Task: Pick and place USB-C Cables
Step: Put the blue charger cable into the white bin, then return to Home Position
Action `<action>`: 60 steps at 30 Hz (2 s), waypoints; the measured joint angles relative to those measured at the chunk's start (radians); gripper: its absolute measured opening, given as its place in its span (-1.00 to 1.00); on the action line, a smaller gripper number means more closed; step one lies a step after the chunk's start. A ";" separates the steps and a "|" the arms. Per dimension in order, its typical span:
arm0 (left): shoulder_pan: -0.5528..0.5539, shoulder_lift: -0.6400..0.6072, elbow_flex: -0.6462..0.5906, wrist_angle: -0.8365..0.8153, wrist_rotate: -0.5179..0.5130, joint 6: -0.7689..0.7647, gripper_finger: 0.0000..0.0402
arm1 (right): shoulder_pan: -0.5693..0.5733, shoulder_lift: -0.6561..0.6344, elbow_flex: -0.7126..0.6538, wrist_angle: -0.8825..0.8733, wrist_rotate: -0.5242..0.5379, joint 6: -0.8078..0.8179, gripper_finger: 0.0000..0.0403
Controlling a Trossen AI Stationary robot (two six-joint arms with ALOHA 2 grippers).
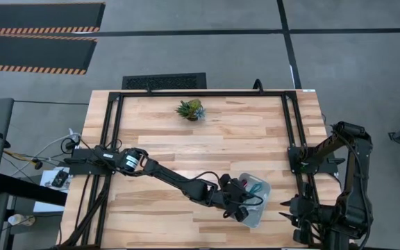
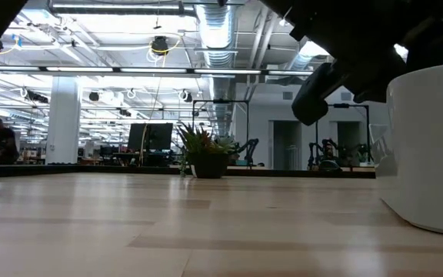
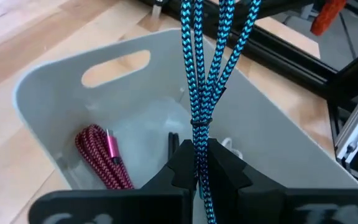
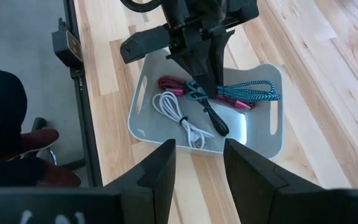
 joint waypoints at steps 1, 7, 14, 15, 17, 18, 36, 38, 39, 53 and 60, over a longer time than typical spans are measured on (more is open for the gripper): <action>0.000 0.000 0.000 -0.003 0.000 -0.006 -0.96 | 0.000 0.000 0.000 0.000 0.000 0.000 -0.20; 0.000 0.000 0.000 -0.028 0.025 -0.040 -0.96 | 0.000 0.000 0.000 0.000 0.000 0.000 -0.20; 0.003 0.000 0.000 -0.050 0.035 -0.050 -0.96 | -0.006 0.000 0.000 0.000 0.000 0.000 -0.20; 0.005 0.000 0.000 -0.053 0.038 -0.054 -0.96 | -0.006 0.000 0.000 0.000 0.000 0.000 -0.20; 0.009 0.000 0.000 -0.066 0.057 -0.069 -0.96 | -0.006 0.000 0.000 0.000 0.000 0.000 -0.20; 0.012 0.000 0.000 -0.079 0.068 -0.080 -0.96 | -0.006 0.000 0.000 0.000 0.000 0.000 -0.20; 0.025 0.000 -0.001 -0.118 0.100 -0.127 -0.87 | -0.006 0.000 0.000 0.001 -0.002 0.000 -0.20; 0.026 0.000 -0.001 -0.119 0.103 -0.127 -0.81 | -0.006 0.000 0.000 0.001 -0.002 0.000 -0.20; 0.026 0.000 -0.001 -0.119 0.103 -0.127 -0.77 | -0.006 0.000 0.000 0.001 -0.002 0.000 -0.20; 0.031 0.000 -0.001 -0.080 0.044 -0.106 -0.40 | -0.006 0.000 0.000 0.017 -0.003 0.000 -0.20; 0.039 -0.016 -0.002 0.009 0.143 -0.046 -0.28 | -0.007 0.000 0.008 0.091 0.041 -0.042 -0.20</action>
